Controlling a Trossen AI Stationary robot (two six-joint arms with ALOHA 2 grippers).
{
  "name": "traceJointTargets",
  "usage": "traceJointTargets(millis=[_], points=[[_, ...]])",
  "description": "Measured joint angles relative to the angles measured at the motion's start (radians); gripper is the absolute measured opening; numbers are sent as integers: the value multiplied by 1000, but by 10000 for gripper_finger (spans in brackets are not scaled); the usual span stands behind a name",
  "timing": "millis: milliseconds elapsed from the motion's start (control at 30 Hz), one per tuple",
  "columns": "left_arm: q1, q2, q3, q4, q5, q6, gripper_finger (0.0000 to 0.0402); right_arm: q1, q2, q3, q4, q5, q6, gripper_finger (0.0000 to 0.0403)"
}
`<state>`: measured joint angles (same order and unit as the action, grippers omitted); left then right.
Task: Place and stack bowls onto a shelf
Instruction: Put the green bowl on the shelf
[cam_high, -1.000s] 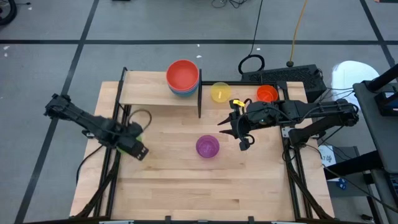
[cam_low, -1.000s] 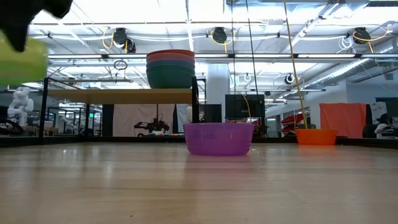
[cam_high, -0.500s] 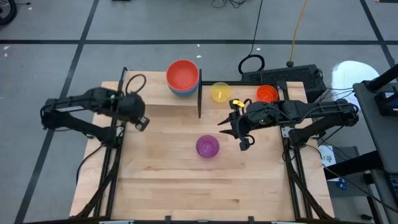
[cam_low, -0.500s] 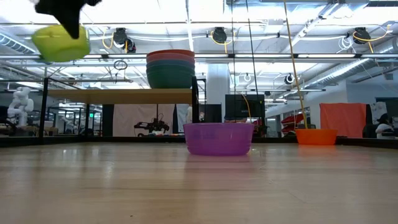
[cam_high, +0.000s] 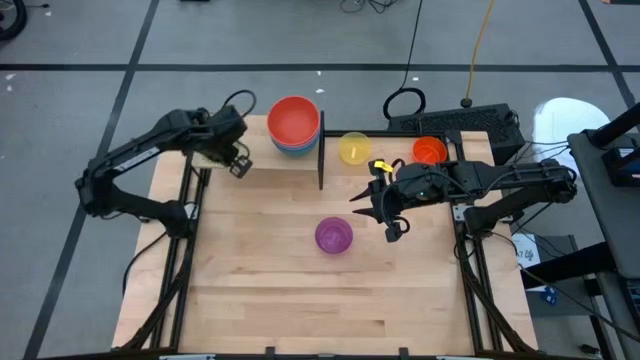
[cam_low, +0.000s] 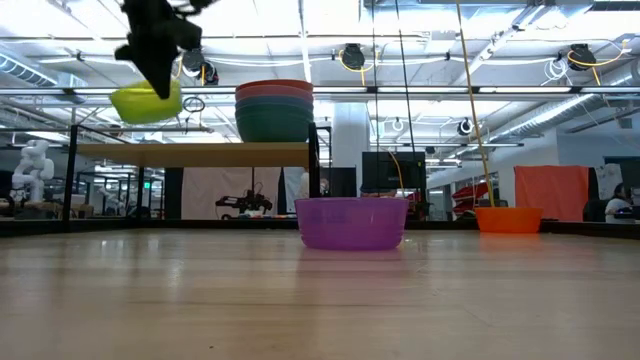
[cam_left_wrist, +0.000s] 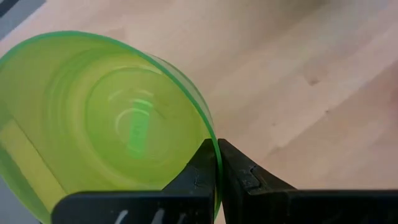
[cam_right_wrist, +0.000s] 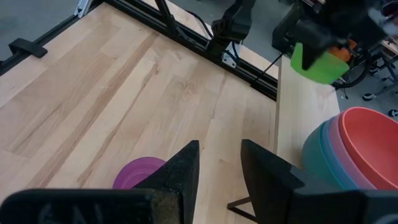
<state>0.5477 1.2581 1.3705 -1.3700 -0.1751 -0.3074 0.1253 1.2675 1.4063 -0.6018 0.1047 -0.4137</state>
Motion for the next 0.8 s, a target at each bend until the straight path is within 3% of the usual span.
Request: traceJointTargets(millis=[300, 533, 800], points=[[162, 140, 0, 38, 18, 167, 3, 0, 0, 0, 0, 1, 0, 114], [200, 199, -1, 43, 45, 244, 5, 0, 0, 0, 0, 2, 0, 114], [197, 202, -1, 87, 44, 278, 62, 0, 0, 0, 0, 3, 1, 114]])
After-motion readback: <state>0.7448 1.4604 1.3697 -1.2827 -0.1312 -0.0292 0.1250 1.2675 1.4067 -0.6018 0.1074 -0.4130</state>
